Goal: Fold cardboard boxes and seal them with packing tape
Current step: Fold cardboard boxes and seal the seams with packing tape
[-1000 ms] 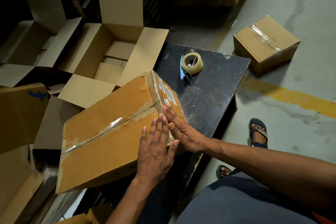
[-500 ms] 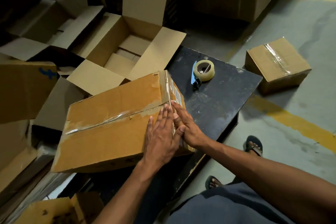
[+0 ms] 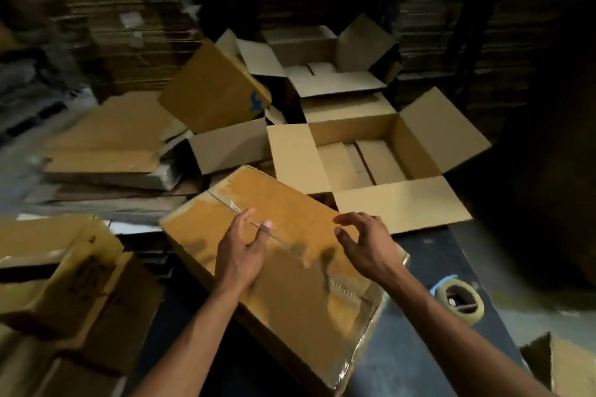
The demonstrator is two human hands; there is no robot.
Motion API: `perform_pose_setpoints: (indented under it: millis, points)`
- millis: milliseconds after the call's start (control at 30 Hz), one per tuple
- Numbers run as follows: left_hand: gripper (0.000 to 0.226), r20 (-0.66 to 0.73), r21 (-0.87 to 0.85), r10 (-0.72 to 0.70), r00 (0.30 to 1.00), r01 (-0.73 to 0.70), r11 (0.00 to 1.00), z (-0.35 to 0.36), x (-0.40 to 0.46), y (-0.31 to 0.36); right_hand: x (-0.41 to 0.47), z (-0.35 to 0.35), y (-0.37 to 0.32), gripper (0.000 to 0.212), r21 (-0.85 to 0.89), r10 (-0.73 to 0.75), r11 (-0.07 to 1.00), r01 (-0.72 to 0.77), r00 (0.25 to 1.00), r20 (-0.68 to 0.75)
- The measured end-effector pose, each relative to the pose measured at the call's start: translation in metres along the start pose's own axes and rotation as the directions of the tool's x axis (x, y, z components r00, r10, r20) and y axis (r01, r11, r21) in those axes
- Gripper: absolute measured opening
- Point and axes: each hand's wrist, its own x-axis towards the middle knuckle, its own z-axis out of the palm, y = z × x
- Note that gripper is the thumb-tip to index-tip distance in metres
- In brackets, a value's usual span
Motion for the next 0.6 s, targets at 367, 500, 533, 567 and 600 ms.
perform_pose_setpoints:
  millis: [367, 500, 533, 567, 600]
  points:
    - [0.087, -0.140, -0.620, -0.742, 0.656, 0.526, 0.582, 0.005, -0.029, -0.051, 0.142, 0.058, 0.012, 0.084, -0.098, 0.027, 0.995, 0.026, 0.866, 0.499]
    - [0.052, 0.031, -0.735, -0.758, 0.652, 0.529, 0.425, 0.010, -0.034, -0.028, 0.129, 0.051, -0.012, 0.078, 0.044, 0.092, 0.991, -0.130, 0.863, 0.496]
    - [0.045, 0.028, -0.730, -0.742, 0.669, 0.521, 0.442, 0.007, -0.036, -0.021, 0.121, 0.043, -0.022, 0.069, 0.084, 0.103, 0.983, -0.162, 0.871, 0.480]
    - [0.039, 0.026, -0.718, -0.727, 0.686, 0.519, 0.464, 0.002, -0.039, -0.013, 0.112, 0.032, -0.032, 0.061, 0.107, 0.103, 0.979, -0.173, 0.878, 0.468]
    - [0.033, 0.025, -0.704, -0.706, 0.708, 0.514, 0.490, -0.004, -0.041, -0.004, 0.104, 0.019, -0.040, 0.055, 0.117, 0.091, 0.980, -0.161, 0.885, 0.457]
